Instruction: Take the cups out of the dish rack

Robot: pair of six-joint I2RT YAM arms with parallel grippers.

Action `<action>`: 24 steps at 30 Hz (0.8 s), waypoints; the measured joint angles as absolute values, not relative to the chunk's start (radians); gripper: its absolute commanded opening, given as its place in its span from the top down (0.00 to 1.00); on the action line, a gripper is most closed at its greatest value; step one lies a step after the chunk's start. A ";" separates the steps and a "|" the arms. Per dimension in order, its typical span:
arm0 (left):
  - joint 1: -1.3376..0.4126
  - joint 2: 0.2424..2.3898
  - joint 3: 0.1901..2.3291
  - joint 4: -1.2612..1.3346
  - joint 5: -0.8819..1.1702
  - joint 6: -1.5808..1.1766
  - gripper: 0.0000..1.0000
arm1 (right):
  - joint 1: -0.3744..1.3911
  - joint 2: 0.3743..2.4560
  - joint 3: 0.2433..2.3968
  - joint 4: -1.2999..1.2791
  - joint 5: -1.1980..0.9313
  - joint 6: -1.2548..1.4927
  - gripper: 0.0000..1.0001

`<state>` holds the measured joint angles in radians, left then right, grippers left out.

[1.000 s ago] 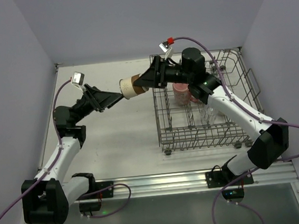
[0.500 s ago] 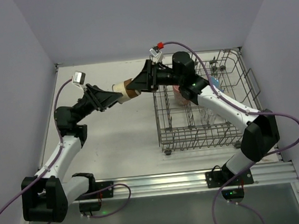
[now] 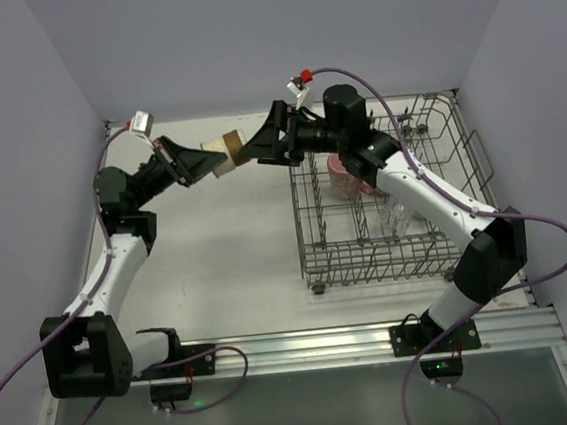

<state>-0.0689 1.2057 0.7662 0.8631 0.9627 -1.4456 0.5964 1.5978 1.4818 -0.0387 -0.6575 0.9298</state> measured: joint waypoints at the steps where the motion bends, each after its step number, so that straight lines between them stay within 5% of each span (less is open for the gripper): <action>1: -0.044 1.214 0.811 0.782 0.960 -1.399 1.00 | 0.593 1.598 1.511 -0.094 -0.620 0.907 0.01; 7: 0.079 1.377 1.232 0.209 0.845 -0.994 1.00 | 0.515 1.605 1.716 -0.463 -0.329 0.742 0.01; 14: 0.087 1.819 1.806 -0.424 0.425 -0.587 1.00 | 0.485 1.716 1.998 -0.808 -0.016 0.535 0.01; 24: 0.118 2.265 2.160 -0.828 0.049 -0.459 1.00 | 0.406 1.782 1.809 -0.877 0.087 0.397 0.01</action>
<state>0.1181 2.2650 2.1601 -0.8284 0.0490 -0.4587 0.4057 1.7821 1.8091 -0.8772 0.0872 0.3965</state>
